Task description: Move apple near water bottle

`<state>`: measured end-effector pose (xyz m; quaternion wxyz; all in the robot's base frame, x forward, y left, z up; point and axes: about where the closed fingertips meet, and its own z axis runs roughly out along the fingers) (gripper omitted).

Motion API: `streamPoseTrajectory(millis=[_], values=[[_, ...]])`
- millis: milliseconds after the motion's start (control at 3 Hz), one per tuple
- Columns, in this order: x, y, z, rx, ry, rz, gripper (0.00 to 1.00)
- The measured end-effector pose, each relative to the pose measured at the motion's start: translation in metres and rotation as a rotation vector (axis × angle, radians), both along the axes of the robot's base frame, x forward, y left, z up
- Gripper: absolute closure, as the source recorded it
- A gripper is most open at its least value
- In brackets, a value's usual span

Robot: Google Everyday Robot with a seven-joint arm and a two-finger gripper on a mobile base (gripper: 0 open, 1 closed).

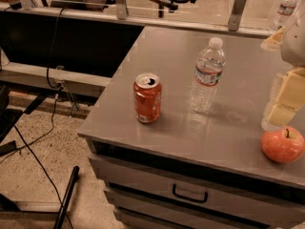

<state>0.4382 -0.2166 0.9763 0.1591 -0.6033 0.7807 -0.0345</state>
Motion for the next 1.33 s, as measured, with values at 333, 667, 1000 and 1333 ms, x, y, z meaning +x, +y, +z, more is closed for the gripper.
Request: streamPoseTrajectory(millis=[333,667,1000,1333], values=[[0.0,0.0,0.001,0.002,-0.003,0.0,0.0],[0.002,-0.015,-0.012,0.016,0.006,-0.037,0.0],[0.001,-0.042,-0.038,0.055,0.03,-0.098,0.0],[-0.004,-0.062,-0.062,0.085,0.05,-0.134,0.0]])
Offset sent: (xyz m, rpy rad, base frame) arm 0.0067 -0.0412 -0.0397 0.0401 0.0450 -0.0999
